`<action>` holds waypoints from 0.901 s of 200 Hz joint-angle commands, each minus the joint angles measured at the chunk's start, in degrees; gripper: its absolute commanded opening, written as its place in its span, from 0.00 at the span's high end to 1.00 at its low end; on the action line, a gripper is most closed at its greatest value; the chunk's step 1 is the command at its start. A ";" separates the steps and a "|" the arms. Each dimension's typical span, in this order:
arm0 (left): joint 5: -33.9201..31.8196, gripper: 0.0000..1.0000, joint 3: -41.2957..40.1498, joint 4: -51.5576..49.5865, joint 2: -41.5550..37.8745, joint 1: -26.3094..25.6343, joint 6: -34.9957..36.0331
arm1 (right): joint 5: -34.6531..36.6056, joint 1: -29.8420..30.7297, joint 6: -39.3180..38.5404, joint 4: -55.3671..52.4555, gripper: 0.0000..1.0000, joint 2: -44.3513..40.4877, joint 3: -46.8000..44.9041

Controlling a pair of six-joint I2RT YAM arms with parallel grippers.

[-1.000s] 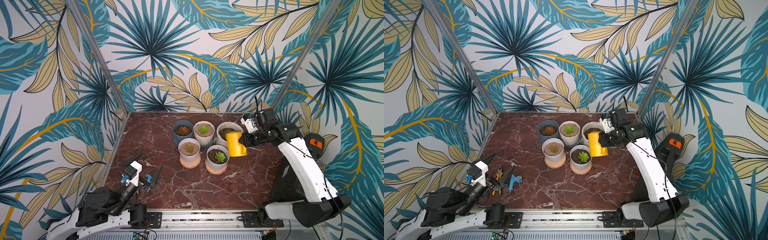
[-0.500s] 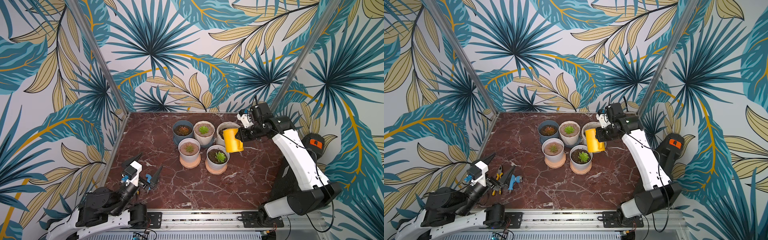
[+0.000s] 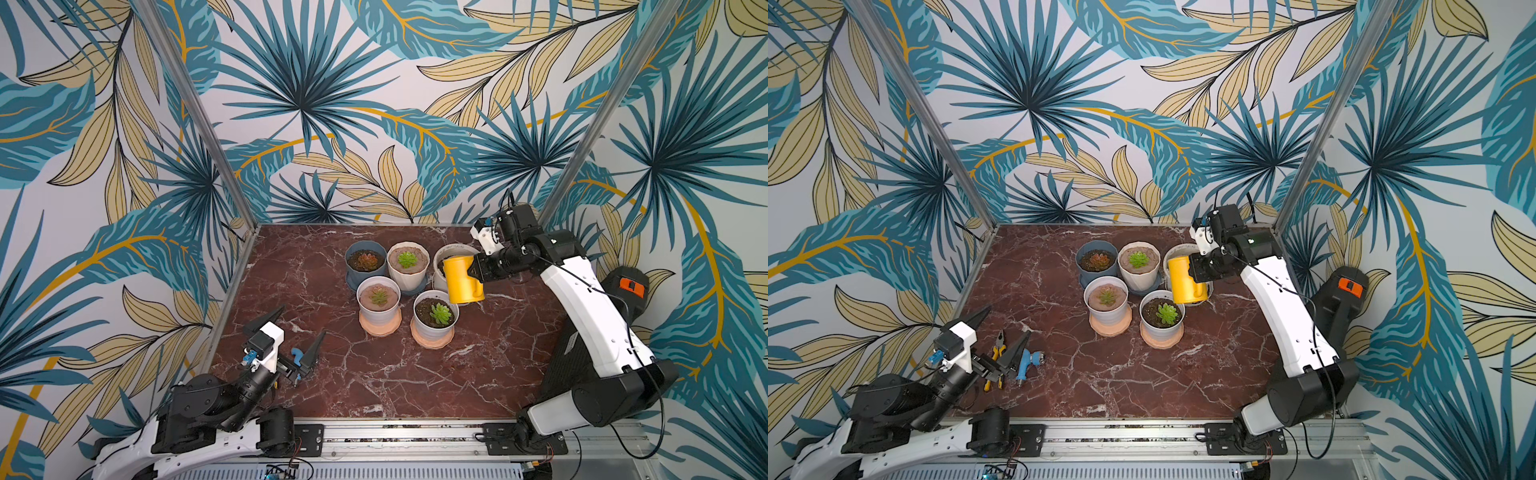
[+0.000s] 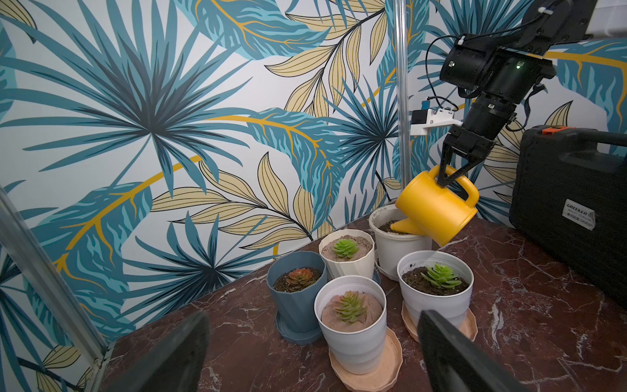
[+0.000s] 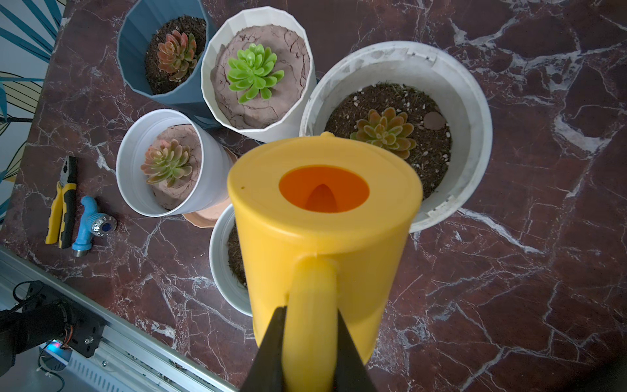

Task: Water the succulent around the soil edge
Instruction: Water the soil of the potted plant with water.

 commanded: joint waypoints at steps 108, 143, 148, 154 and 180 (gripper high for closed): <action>0.23 0.00 1.18 -0.13 -0.91 0.30 -0.02 | 1.75 0.31 1.37 3.39 1.00 4.68 4.06; 0.05 0.00 1.04 -0.01 -0.88 0.30 0.20 | 0.87 0.44 1.70 4.63 1.00 3.67 3.74; 0.05 0.00 0.99 0.03 -0.85 0.30 0.18 | 0.77 0.42 1.87 4.98 1.00 3.34 3.64; -0.02 0.00 1.02 0.07 -0.86 0.30 0.25 | 0.56 0.48 1.94 5.41 1.00 2.78 3.42; -0.06 0.00 0.87 0.17 -0.88 0.30 0.40 | 1.14 0.68 2.36 8.91 1.00 -1.09 0.46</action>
